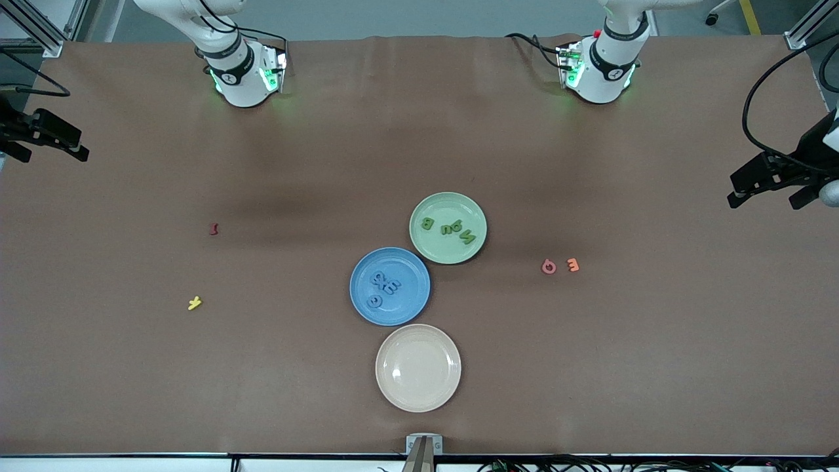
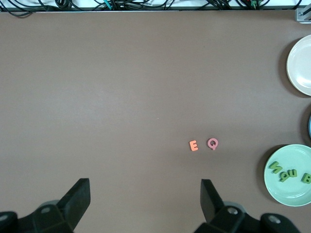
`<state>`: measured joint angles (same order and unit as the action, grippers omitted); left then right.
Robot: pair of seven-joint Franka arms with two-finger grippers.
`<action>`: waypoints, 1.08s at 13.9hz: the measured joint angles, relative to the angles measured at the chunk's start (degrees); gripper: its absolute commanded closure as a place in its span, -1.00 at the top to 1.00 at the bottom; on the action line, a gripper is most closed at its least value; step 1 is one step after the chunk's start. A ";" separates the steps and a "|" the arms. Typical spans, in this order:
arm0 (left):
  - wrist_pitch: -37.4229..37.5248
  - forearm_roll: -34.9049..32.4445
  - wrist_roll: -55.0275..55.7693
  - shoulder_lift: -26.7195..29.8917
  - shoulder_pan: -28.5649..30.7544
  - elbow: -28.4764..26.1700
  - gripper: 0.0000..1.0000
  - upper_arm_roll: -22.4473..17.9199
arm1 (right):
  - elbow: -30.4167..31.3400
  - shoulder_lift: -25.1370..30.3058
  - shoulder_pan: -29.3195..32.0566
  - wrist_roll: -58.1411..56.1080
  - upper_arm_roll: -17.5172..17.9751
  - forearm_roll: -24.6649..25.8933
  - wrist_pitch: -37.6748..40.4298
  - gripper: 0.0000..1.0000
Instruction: Sort letters by color into matching plates
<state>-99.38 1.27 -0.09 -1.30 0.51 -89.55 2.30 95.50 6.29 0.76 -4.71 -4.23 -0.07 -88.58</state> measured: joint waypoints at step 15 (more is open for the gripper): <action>0.01 0.00 0.00 0.01 -0.10 1.34 0.99 -0.01 | 0.05 0.00 0.00 -0.03 0.00 0.16 0.31 1.00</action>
<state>-99.38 1.27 -0.09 -1.29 0.41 -88.22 2.28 95.55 6.29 0.76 -4.74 -4.23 0.10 -88.27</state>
